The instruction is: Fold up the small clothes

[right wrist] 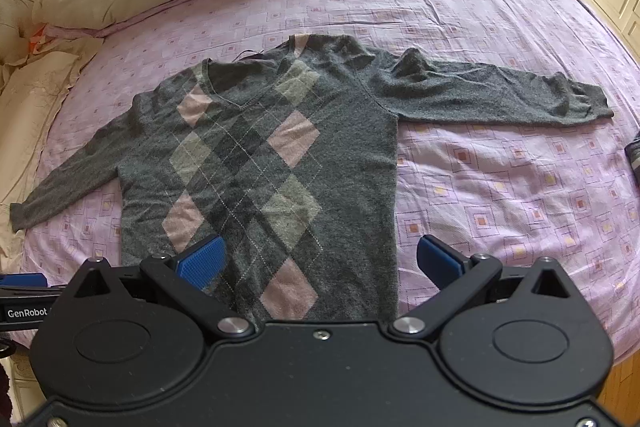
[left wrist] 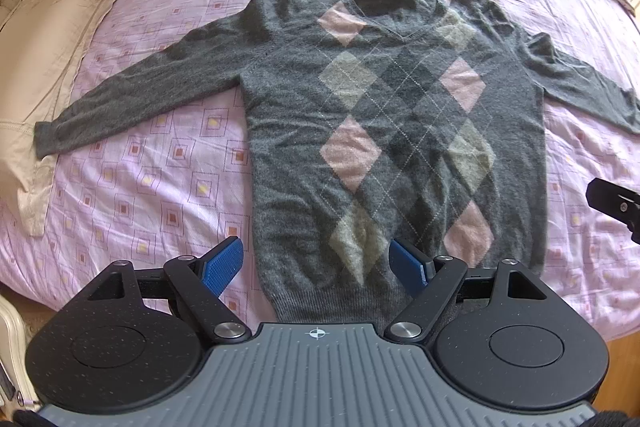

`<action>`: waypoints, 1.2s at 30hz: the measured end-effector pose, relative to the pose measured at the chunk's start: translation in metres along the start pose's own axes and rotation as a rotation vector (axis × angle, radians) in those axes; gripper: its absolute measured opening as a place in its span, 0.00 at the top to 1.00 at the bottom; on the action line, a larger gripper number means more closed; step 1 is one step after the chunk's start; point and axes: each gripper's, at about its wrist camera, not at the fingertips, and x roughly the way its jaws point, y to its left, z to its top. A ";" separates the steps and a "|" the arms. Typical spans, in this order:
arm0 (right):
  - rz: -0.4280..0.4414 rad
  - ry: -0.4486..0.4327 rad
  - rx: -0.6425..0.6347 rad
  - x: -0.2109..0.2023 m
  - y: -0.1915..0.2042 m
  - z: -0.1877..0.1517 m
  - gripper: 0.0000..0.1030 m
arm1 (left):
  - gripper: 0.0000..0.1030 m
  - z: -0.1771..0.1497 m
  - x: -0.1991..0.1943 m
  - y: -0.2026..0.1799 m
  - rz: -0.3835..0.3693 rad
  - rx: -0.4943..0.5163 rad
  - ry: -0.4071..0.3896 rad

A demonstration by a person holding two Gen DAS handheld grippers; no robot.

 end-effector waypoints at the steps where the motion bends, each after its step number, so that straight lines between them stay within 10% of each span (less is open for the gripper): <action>1: -0.001 0.001 0.005 0.001 0.001 0.000 0.01 | 0.23 0.002 0.001 0.000 -0.002 0.007 0.001; 17: 0.027 -0.033 0.132 0.013 -0.021 0.007 0.01 | 0.24 0.030 0.005 -0.004 -0.070 0.044 -0.093; 27: 0.071 -0.115 0.227 0.036 -0.139 0.032 0.01 | 0.24 0.046 -0.009 -0.043 -0.126 -0.050 -0.319; 36: 0.082 -0.077 0.286 0.077 -0.268 0.073 0.05 | 0.24 0.052 0.012 -0.124 0.000 0.038 -0.189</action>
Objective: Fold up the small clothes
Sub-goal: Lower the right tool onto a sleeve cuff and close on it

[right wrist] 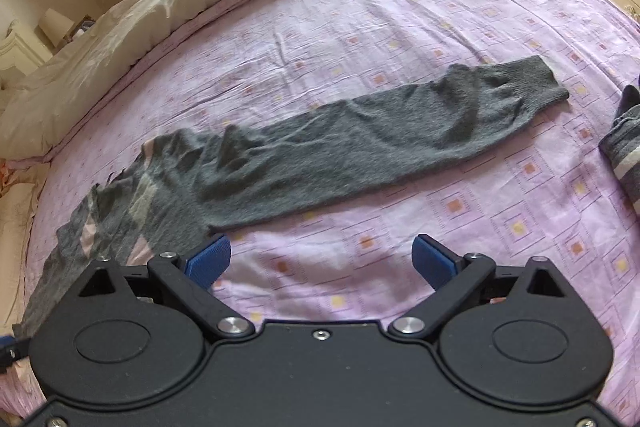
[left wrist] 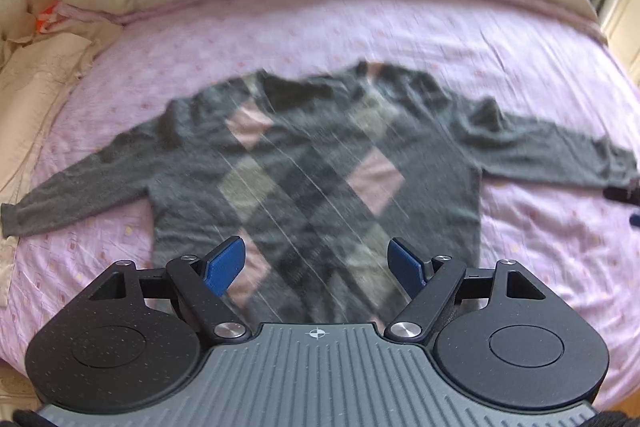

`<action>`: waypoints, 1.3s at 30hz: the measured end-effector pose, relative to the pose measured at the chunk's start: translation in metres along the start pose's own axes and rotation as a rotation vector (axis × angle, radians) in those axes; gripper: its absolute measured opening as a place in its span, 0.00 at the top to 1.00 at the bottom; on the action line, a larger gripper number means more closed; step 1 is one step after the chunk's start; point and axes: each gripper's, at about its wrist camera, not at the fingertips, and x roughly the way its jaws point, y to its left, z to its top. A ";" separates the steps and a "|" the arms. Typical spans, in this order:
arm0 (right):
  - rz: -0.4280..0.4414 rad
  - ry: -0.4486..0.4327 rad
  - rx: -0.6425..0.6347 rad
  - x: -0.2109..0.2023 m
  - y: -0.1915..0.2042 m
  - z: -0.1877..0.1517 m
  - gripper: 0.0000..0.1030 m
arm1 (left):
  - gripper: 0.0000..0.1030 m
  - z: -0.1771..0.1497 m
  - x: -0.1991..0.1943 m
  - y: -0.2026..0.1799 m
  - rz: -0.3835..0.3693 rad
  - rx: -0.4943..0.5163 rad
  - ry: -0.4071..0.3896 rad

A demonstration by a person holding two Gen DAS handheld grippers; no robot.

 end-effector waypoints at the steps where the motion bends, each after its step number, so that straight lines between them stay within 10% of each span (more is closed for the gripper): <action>1: -0.009 0.002 0.011 0.003 -0.010 0.008 0.05 | 0.24 0.002 0.004 -0.006 -0.002 0.000 0.030; 14: -0.111 -0.006 0.040 0.037 -0.107 0.083 0.05 | 0.24 0.011 0.018 -0.052 0.048 -0.056 0.161; 20: -0.149 -0.006 0.005 0.045 -0.135 0.095 0.24 | 0.24 0.016 0.024 -0.061 0.058 -0.050 0.193; 39: -0.235 -0.009 0.041 0.100 -0.185 0.127 0.23 | 0.24 0.002 0.022 -0.040 0.128 -0.076 0.262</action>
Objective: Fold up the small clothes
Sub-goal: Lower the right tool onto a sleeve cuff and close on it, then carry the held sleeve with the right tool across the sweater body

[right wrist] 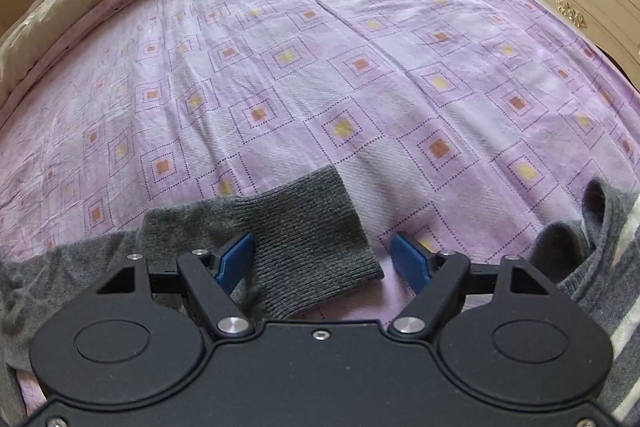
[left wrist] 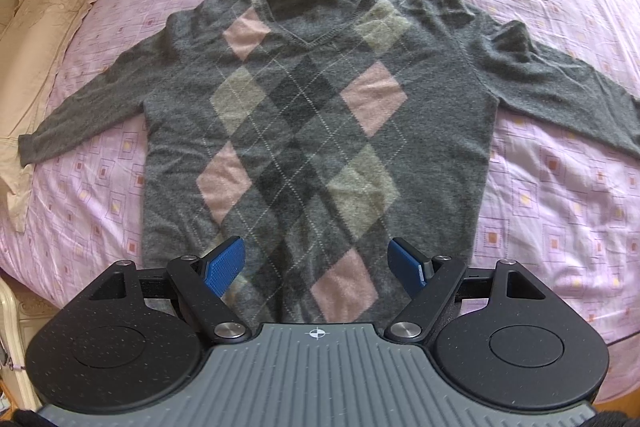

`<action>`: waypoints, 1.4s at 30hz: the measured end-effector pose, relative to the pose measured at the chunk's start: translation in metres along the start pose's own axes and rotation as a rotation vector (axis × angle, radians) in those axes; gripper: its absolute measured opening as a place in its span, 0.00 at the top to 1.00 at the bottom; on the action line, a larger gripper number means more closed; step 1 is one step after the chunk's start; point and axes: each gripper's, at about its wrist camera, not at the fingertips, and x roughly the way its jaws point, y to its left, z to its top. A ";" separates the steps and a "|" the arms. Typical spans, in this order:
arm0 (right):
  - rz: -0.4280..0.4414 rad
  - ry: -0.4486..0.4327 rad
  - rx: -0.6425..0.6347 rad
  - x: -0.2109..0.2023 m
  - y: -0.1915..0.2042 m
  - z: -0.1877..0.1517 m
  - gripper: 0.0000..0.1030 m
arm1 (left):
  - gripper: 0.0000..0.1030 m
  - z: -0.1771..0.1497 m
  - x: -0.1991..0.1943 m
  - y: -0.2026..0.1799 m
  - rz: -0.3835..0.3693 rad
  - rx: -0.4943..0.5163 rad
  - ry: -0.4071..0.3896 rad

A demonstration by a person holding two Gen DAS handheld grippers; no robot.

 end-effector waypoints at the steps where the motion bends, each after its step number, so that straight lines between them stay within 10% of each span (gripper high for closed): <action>1: -0.015 -0.001 -0.021 0.000 0.004 0.000 0.25 | 0.24 0.000 0.000 0.002 0.004 -0.001 -0.001; 5: 0.040 0.003 -0.026 -0.010 0.010 -0.001 0.85 | 0.24 -0.001 0.001 0.009 0.005 -0.008 0.001; 15: 0.249 -0.082 0.018 -0.097 0.072 0.003 0.85 | 0.25 -0.001 0.007 0.034 -0.040 -0.024 -0.033; 28: 0.624 -0.141 -0.100 -0.209 0.338 -0.048 0.85 | 0.25 0.005 0.042 0.154 -0.149 -0.049 -0.068; 35: 0.772 -0.047 -0.192 -0.184 0.500 -0.118 0.85 | 0.25 0.009 0.065 0.243 -0.101 -0.073 -0.086; 42: 0.727 0.083 -0.312 -0.124 0.600 -0.201 0.81 | 0.25 0.010 0.082 0.300 -0.063 -0.101 -0.076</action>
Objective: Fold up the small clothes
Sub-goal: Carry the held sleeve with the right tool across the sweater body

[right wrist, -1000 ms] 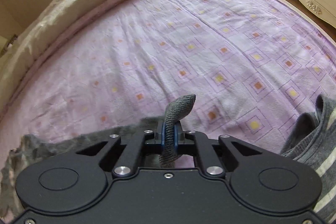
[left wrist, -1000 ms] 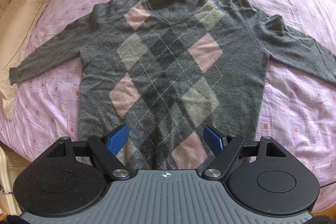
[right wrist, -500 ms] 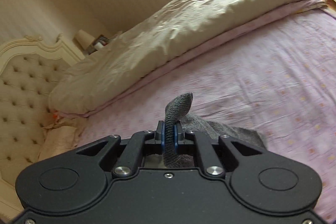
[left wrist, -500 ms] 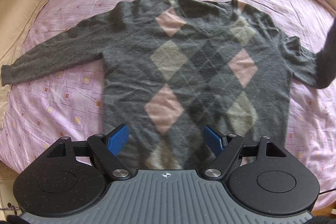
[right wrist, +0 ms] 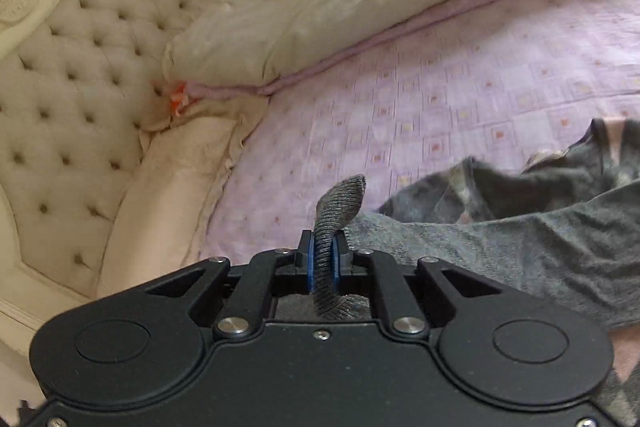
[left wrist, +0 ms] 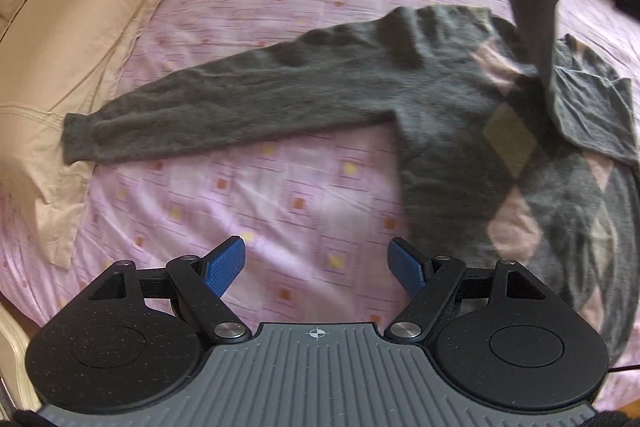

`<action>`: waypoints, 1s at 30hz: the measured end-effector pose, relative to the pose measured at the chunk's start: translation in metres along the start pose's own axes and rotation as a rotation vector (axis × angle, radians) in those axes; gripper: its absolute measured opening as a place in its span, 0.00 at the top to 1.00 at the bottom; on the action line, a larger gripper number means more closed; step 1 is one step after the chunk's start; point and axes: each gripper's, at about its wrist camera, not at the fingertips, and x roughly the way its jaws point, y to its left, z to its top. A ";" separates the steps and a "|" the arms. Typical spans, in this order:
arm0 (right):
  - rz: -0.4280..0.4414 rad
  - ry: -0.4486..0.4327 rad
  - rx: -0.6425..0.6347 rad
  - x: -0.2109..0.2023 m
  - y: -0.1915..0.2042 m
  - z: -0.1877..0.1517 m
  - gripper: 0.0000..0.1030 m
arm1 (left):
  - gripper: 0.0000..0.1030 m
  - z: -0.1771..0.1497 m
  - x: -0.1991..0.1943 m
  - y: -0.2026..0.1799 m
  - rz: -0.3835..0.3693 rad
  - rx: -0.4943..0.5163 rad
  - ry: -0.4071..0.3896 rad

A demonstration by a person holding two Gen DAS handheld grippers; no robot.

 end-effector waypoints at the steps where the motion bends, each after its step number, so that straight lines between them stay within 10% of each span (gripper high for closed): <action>1: -0.011 0.015 -0.015 0.011 0.002 -0.007 0.77 | 0.25 0.000 0.001 0.003 0.000 -0.004 0.003; 6: -0.107 0.051 -0.101 0.030 0.006 -0.033 0.49 | 0.25 0.000 0.004 0.016 -0.010 -0.027 0.003; 16: -0.347 0.105 -0.168 -0.040 -0.095 -0.054 0.48 | 0.25 0.013 0.018 -0.015 -0.041 -0.055 0.016; 30: -0.412 0.082 -0.239 -0.065 -0.182 -0.068 0.48 | 0.25 0.004 0.016 -0.096 -0.038 -0.004 0.069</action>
